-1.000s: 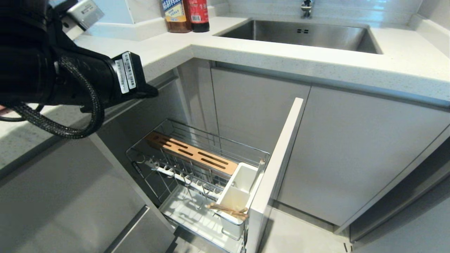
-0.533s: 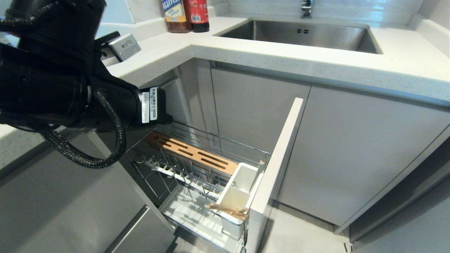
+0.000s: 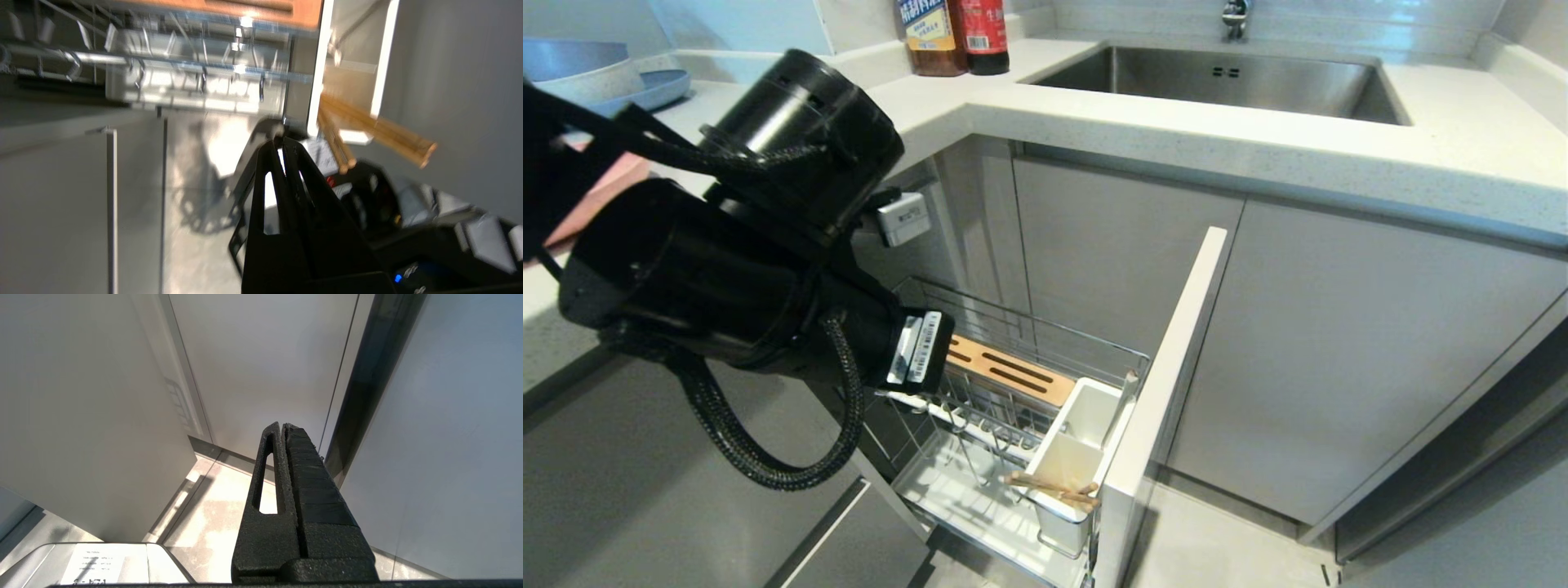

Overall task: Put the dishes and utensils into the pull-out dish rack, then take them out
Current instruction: Take the chopsticks out of the cupboard

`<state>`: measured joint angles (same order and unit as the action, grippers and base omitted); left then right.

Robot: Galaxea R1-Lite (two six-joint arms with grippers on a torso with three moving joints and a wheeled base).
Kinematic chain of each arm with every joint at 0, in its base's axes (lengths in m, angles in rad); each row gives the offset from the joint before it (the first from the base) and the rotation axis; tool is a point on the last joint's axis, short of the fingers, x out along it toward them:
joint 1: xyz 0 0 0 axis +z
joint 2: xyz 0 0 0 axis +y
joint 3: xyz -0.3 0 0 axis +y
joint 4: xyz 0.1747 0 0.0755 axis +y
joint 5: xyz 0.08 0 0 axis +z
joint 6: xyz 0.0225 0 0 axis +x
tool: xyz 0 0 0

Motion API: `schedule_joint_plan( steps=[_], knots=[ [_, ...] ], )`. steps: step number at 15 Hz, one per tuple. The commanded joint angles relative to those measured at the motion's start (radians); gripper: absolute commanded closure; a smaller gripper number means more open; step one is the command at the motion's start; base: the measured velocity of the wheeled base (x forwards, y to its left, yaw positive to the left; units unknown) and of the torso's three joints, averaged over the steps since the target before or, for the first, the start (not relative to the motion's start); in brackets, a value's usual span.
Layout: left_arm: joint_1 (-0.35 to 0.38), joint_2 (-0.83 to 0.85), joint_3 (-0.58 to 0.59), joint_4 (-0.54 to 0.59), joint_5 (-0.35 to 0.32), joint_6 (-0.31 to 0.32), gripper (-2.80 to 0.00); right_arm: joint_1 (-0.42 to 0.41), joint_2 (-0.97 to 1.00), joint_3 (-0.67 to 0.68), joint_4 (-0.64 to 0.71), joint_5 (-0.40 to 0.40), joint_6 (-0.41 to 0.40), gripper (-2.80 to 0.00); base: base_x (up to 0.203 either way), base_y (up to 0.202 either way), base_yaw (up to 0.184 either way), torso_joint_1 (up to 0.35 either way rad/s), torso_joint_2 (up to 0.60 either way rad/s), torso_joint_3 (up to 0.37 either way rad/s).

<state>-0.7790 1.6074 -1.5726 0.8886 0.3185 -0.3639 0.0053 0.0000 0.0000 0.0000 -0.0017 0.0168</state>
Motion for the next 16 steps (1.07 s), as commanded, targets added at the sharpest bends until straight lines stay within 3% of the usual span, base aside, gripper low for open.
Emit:
schedule_joint_plan(
  steps=[1, 2, 3, 10, 12, 16],
  knots=[
    [-0.017, 0.043, -0.003, 0.018, 0.002, -0.002, 0.00, 0.001, 0.000, 0.002, 0.000, 0.000, 0.000, 0.00, 0.000, 0.000, 0.000, 0.000, 0.00, 0.000],
    [-0.023, 0.052, -0.001, 0.019, 0.001, -0.003, 0.00, 0.001, 0.000, 0.002, 0.000, 0.000, 0.000, 0.00, 0.000, 0.000, 0.000, 0.000, 0.00, 0.000],
    [-0.026, 0.061, -0.003, 0.020, 0.001, -0.003, -2.80, 0.001, 0.000, 0.002, 0.000, 0.000, 0.000, 0.00, 0.000, 0.000, 0.000, 0.000, 0.00, 0.000],
    [-0.044, 0.100, -0.010, 0.051, -0.007, -0.023, -2.80, 0.001, 0.000, 0.002, 0.000, 0.000, 0.000, 0.00, 0.000, 0.000, 0.000, 0.000, 0.00, 0.000],
    [-0.056, 0.127, -0.047, 0.095, -0.035, -0.091, -2.80, 0.001, 0.000, 0.002, -0.001, 0.000, 0.000, 0.00, 0.000, 0.000, 0.000, 0.000, 0.00, 0.000],
    [-0.075, 0.179, -0.080, 0.129, -0.096, -0.160, -2.80, 0.001, 0.000, 0.002, 0.000, 0.000, 0.000, 0.00, 0.000, 0.000, 0.000, 0.000, 0.00, 0.000]
  ],
)
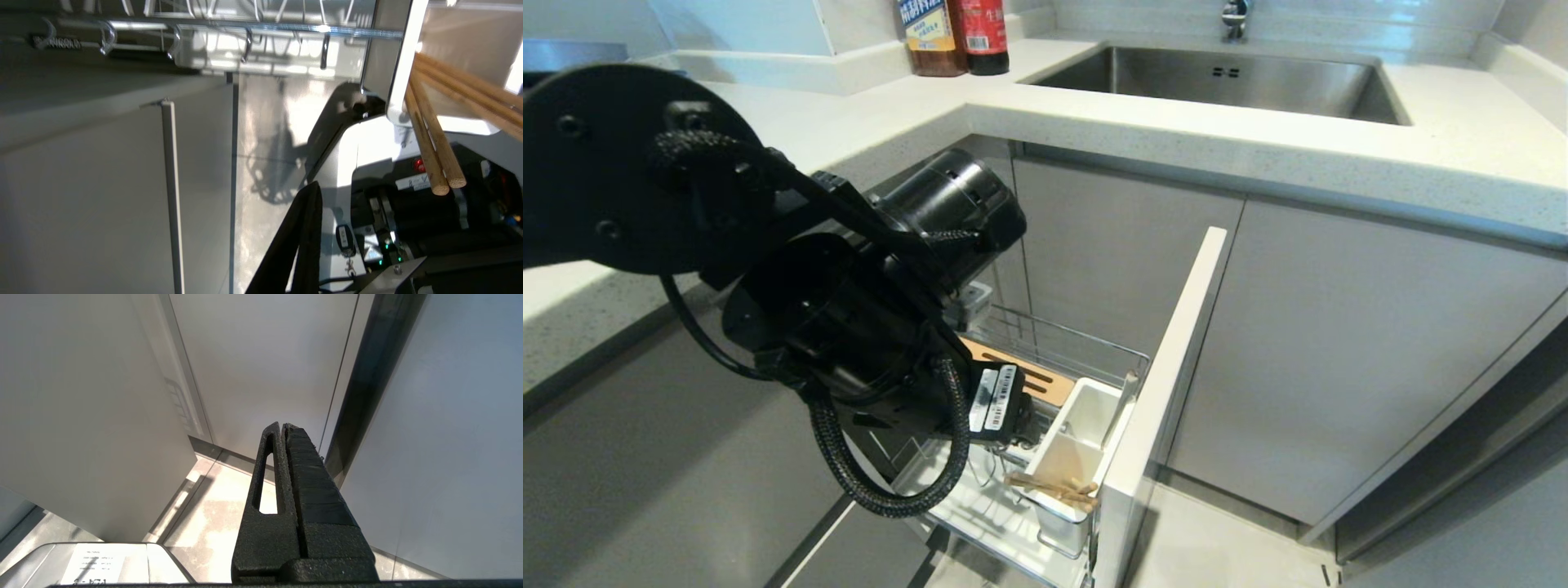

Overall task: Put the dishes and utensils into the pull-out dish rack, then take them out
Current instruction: Take the chopsticks out of the cupboard

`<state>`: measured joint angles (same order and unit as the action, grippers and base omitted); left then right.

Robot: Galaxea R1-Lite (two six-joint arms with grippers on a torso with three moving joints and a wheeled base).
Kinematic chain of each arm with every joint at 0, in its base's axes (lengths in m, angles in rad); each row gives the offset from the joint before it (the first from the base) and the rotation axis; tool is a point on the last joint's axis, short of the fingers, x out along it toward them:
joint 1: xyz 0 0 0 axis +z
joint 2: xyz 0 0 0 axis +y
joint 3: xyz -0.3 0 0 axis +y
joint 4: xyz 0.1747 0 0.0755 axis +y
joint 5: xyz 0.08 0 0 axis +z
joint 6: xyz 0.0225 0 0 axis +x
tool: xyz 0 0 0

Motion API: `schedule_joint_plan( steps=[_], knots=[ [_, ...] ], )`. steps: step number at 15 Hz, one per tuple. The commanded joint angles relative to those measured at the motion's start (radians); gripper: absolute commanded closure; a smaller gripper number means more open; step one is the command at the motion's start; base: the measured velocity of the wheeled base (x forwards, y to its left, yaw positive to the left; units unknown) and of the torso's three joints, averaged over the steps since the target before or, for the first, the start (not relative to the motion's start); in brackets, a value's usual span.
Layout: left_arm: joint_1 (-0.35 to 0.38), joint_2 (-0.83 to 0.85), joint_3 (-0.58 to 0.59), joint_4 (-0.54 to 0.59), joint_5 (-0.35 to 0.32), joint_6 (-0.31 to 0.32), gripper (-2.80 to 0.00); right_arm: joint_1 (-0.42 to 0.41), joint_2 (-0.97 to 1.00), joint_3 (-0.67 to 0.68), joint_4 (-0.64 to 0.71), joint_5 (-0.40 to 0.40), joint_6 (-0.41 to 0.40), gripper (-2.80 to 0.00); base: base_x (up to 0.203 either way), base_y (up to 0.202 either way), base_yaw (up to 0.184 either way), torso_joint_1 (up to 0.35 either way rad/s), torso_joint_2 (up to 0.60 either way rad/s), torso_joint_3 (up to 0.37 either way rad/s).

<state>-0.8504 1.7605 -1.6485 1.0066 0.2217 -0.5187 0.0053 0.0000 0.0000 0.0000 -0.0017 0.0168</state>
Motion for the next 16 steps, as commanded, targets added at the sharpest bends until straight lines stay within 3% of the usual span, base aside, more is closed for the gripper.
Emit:
schedule_joint_plan(
  steps=[1, 16],
  knots=[
    [-0.004, 0.033, -0.003, 0.035, 0.001, -0.008, -2.80, 0.000, 0.000, 0.002, 0.000, 0.000, 0.000, 0.00, 0.000, 0.000, 0.000, 0.000, 0.00, 0.000],
    [0.002, 0.243, -0.013, 0.049, -0.030, -0.098, -2.80, 0.001, 0.000, 0.002, 0.000, 0.000, 0.000, 0.00, 0.000, 0.000, 0.000, 0.000, 0.00, 0.000]
  ],
)
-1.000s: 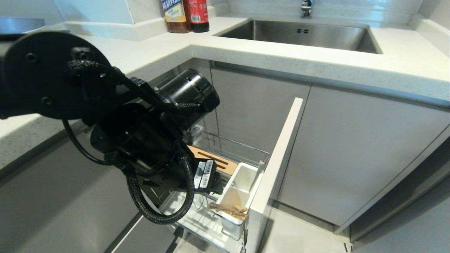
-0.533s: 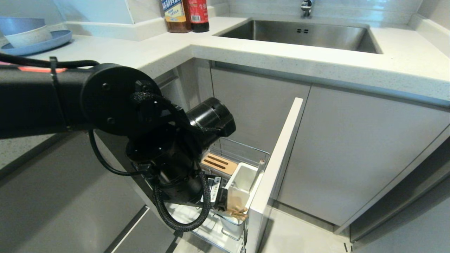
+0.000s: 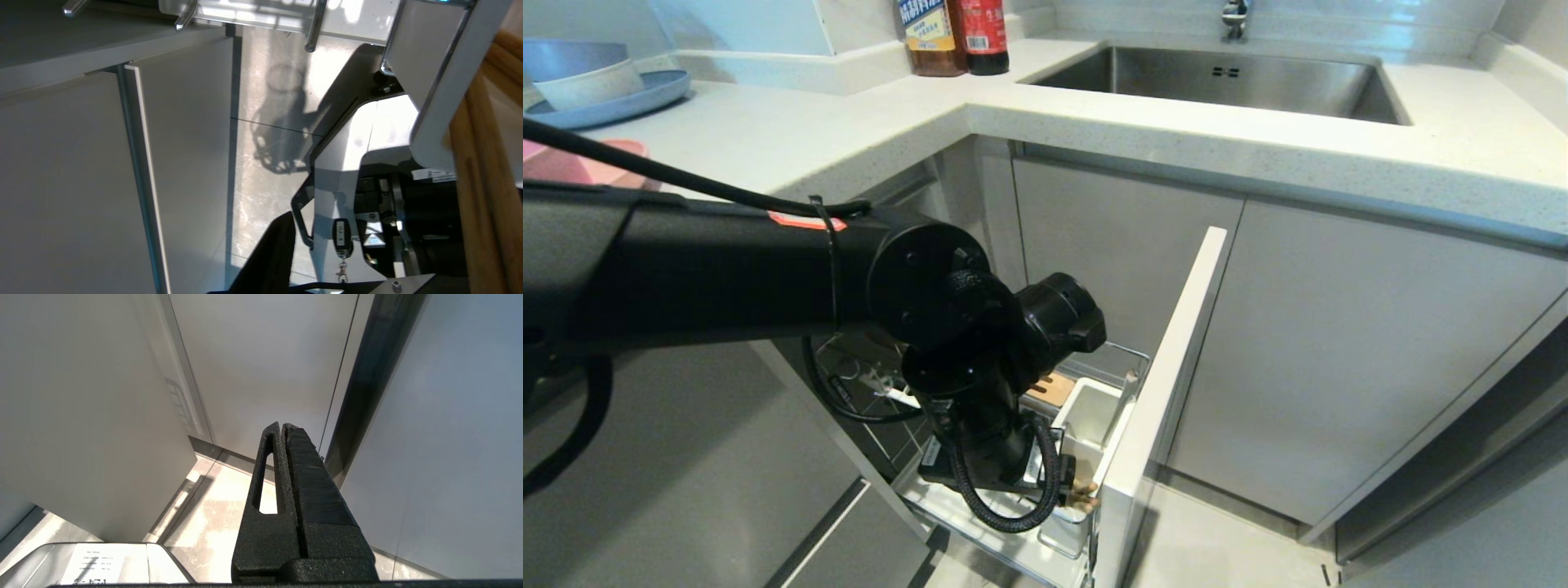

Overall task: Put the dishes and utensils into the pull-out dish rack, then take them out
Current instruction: Take the chopsticks out of the cupboard

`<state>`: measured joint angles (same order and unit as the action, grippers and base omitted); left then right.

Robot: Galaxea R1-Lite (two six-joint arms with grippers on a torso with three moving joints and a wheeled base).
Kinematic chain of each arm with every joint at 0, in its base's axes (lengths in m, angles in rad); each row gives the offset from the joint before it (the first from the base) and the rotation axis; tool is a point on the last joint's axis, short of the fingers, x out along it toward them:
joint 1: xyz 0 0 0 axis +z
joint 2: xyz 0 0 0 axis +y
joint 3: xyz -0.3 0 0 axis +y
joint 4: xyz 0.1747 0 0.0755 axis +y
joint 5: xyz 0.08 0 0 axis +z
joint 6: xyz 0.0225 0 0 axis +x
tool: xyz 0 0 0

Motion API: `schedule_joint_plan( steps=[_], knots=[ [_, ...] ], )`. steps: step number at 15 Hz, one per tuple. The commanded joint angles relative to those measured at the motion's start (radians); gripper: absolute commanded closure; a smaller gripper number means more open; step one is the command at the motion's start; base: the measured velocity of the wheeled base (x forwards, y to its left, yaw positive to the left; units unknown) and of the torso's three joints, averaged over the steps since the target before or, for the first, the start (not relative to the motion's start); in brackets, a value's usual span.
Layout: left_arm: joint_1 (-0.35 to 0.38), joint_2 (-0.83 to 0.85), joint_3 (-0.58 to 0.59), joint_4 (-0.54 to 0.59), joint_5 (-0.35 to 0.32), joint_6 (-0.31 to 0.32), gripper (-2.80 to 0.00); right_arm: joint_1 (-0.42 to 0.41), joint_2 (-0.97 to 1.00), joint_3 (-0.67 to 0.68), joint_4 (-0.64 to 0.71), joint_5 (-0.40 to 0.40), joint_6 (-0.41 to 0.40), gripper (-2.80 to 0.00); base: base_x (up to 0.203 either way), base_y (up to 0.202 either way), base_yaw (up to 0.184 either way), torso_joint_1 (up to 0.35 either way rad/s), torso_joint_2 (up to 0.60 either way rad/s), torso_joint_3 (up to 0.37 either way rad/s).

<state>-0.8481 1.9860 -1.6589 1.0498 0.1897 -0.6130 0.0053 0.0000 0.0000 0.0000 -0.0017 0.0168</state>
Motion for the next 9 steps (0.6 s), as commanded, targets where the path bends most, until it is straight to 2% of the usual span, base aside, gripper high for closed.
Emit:
schedule_joint_plan(
  steps=[1, 5, 6, 9],
  knots=[
    [0.000, 0.018, -0.004, -0.006, 0.002, -0.009, -2.80, 0.000, 0.000, 0.002, 0.000, 0.000, 0.000, 0.00, 0.000, 0.000, 0.000, 0.000, 0.00, 0.000],
    [0.000, 0.017, -0.002, -0.030, 0.003, -0.025, -2.80, 0.001, 0.000, 0.002, 0.000, 0.000, 0.000, 0.00, 0.000, 0.000, 0.000, 0.000, 0.00, 0.000],
    [0.000, 0.019, -0.002, -0.030, 0.003, -0.025, 0.00, 0.001, 0.000, 0.002, 0.000, 0.000, 0.000, 0.00, 0.000, 0.000, 0.000, 0.000, 0.00, 0.000],
    [-0.003, 0.019, -0.004, -0.030, 0.004, -0.028, 0.00, 0.001, 0.000, 0.002, 0.000, 0.000, 0.000, 0.00, 0.000, 0.000, 0.000, 0.000, 0.00, 0.000]
  ],
)
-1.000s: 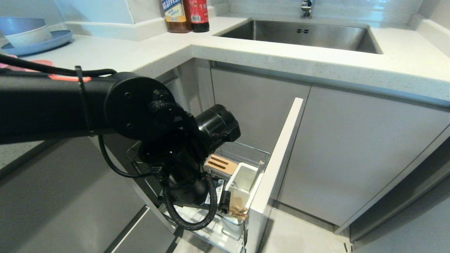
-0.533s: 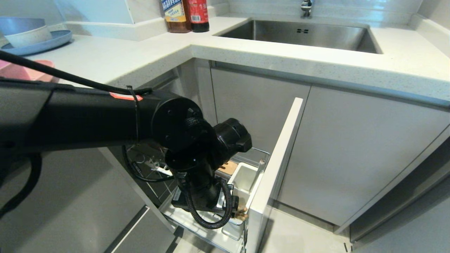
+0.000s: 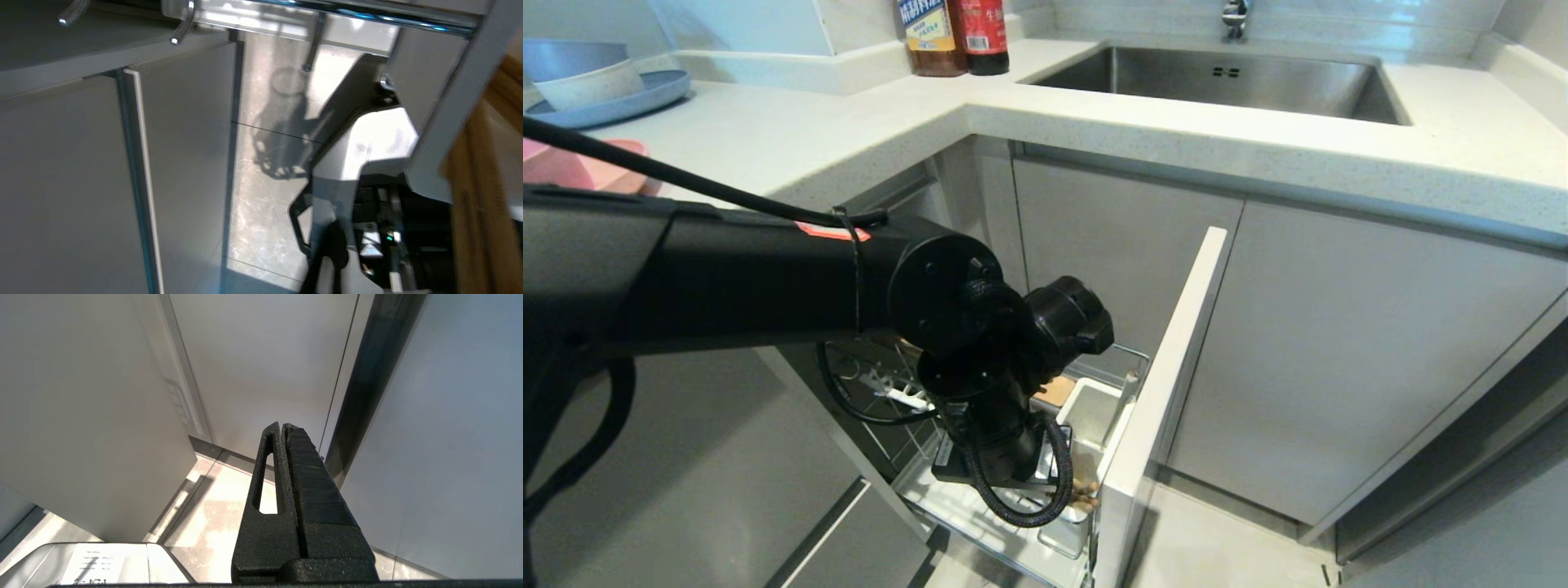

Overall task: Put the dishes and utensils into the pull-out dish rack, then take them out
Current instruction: Take the chopsticks out of the cupboard

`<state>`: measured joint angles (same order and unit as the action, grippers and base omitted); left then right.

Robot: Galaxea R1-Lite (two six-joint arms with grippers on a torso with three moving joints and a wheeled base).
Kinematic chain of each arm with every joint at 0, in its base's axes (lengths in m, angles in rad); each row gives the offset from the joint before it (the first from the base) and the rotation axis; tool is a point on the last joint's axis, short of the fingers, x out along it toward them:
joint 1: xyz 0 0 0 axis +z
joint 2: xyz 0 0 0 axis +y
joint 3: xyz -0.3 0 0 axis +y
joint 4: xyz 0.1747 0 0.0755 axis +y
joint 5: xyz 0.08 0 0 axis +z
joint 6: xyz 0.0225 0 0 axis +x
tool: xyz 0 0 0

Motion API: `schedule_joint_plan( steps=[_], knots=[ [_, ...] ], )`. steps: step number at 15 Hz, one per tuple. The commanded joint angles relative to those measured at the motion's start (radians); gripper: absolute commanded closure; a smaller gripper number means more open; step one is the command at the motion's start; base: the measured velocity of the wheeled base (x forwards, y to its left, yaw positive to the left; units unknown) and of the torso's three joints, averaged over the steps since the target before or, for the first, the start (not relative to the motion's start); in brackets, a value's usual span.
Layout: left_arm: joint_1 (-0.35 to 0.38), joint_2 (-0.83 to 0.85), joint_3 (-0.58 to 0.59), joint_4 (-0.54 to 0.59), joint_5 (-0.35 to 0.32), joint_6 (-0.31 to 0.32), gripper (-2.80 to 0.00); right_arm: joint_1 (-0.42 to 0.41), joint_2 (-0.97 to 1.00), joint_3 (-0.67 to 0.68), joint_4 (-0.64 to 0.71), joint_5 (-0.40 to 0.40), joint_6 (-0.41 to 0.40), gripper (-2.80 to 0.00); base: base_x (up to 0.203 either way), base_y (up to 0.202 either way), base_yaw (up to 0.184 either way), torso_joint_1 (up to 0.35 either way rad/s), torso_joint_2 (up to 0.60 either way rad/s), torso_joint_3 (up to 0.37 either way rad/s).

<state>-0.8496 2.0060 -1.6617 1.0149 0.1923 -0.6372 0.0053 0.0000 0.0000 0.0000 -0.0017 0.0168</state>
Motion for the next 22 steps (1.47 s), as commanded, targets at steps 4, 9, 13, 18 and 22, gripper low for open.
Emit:
schedule_joint_plan(
  steps=[4, 9, 13, 18, 22],
  knots=[
    [-0.004, -0.001, -0.001, 0.001, 0.001, -0.006, 0.00, 0.001, 0.000, 0.002, 0.000, 0.000, 0.000, 0.00, 0.000, 0.000, 0.000, 0.000, 0.00, 0.000],
    [-0.023, -0.001, -0.001, -0.018, 0.001, -0.029, 0.00, -0.001, 0.000, 0.002, 0.000, 0.000, 0.000, 0.00, 0.000, 0.000, 0.000, 0.000, 0.00, 0.000],
    [-0.031, -0.022, -0.001, -0.012, 0.006, -0.030, 0.00, 0.000, 0.000, 0.002, 0.000, 0.000, 0.000, 0.00, 0.000, 0.000, 0.000, 0.000, 0.00, 0.000],
    [-0.043, -0.129, -0.007, -0.004, 0.013, -0.030, 0.00, 0.000, 0.000, 0.002, -0.001, 0.000, 0.000, 0.00, 0.000, 0.000, 0.000, 0.000, 0.00, 0.000],
    [-0.064, -0.188, -0.065, 0.107, 0.012, -0.044, 0.00, 0.001, 0.000, 0.002, 0.000, 0.000, 0.000, 0.00, 0.000, 0.000, 0.000, 0.000, 0.00, 0.000]
  ],
)
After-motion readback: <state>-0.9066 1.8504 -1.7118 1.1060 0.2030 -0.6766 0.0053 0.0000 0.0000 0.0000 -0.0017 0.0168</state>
